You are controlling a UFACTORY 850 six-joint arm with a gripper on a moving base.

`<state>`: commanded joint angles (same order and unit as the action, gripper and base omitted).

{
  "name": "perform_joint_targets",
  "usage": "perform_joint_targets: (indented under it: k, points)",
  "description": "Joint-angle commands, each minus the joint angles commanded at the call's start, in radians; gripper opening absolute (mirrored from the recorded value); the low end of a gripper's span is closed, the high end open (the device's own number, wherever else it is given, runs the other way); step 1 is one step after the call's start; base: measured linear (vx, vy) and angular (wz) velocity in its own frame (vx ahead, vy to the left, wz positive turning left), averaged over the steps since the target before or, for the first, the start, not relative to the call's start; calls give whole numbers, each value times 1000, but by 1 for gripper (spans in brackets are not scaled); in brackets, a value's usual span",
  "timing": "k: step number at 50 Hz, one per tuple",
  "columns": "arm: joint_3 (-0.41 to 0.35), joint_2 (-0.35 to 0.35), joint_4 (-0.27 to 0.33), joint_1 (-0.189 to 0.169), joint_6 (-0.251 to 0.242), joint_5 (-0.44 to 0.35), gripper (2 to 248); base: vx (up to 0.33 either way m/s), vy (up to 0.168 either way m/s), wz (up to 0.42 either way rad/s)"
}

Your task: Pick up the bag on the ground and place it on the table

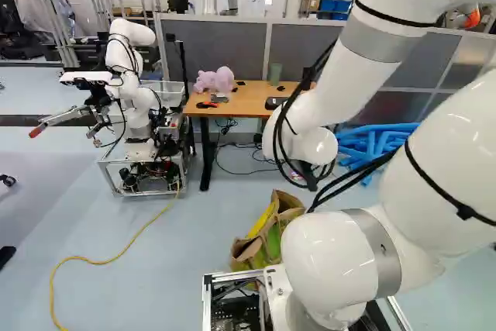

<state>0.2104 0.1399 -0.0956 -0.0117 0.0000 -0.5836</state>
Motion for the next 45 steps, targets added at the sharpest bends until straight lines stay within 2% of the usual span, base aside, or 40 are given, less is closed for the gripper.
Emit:
perform_joint_targets:
  k: [32, 45]
  points:
    - [172, -173, -122, -1, 0, 336, 247, 0, 0, 0]
    - [249, -270, -178, -23, 0, 473, 247, 0, 0, 0]
